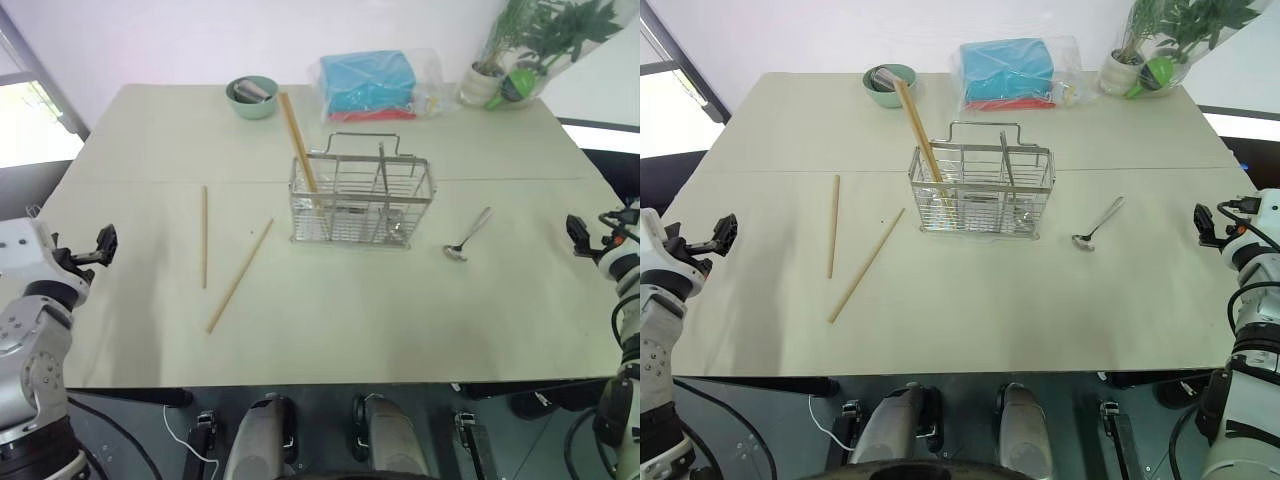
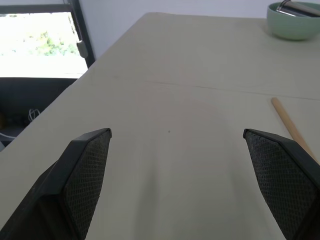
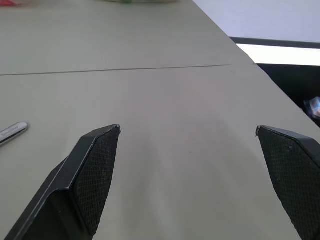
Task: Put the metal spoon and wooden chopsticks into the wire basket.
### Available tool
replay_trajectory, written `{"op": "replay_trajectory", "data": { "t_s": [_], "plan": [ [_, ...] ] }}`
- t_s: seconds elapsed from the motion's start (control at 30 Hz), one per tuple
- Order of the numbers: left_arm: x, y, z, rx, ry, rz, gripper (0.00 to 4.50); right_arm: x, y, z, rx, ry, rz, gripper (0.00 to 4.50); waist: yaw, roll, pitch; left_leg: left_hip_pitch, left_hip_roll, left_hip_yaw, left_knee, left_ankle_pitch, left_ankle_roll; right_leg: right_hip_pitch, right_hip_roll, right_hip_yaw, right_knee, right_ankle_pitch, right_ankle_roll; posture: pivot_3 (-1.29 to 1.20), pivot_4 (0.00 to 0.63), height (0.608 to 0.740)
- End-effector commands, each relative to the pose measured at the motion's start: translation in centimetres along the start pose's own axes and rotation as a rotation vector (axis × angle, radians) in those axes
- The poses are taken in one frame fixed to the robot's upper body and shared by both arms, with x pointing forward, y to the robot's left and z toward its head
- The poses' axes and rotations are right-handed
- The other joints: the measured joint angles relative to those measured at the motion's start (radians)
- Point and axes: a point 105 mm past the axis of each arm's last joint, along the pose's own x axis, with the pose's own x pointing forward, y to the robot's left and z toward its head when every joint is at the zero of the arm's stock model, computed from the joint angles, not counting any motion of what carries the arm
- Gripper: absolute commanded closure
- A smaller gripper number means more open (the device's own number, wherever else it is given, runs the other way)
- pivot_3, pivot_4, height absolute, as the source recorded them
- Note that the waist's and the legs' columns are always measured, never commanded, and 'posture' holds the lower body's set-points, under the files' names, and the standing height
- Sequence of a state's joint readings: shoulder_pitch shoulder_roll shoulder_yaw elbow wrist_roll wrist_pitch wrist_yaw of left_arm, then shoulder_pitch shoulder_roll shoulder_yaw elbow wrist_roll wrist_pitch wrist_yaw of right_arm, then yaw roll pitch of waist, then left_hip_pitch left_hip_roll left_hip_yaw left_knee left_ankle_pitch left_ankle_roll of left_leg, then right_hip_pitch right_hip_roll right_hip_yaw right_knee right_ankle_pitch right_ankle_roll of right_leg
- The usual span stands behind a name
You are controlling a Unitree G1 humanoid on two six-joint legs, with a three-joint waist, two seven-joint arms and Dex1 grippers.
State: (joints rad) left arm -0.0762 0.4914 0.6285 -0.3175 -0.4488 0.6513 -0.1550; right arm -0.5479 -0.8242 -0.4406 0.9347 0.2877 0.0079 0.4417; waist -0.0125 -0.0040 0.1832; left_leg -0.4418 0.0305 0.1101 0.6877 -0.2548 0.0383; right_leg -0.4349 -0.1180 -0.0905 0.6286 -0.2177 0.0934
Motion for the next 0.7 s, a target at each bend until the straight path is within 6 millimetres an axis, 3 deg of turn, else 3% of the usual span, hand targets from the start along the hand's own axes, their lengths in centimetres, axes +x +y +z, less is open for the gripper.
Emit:
{"op": "replay_trajectory", "data": {
  "t_s": [0.03,0.7],
  "plan": [
    [-0.13,-0.54,1.41,0.010,-0.050,-0.030,0.06,-0.17,-0.68,1.98,-0.023,-0.062,-0.013,0.04,-0.001,0.000,0.000,0.000,0.000,0.000,0.000,0.000,0.000,0.000,0.000,0.000,0.000,0.000,0.000,0.00,0.150,0.715],
    [-0.04,-0.24,1.89,0.032,-0.032,-0.028,0.06,0.08,0.29,1.96,-0.012,-0.078,0.010,0.04,-0.001,0.000,0.000,0.000,0.000,0.000,0.000,0.000,0.000,0.000,0.000,0.000,0.000,0.000,0.000,0.00,0.150,0.715]
  ]
}}
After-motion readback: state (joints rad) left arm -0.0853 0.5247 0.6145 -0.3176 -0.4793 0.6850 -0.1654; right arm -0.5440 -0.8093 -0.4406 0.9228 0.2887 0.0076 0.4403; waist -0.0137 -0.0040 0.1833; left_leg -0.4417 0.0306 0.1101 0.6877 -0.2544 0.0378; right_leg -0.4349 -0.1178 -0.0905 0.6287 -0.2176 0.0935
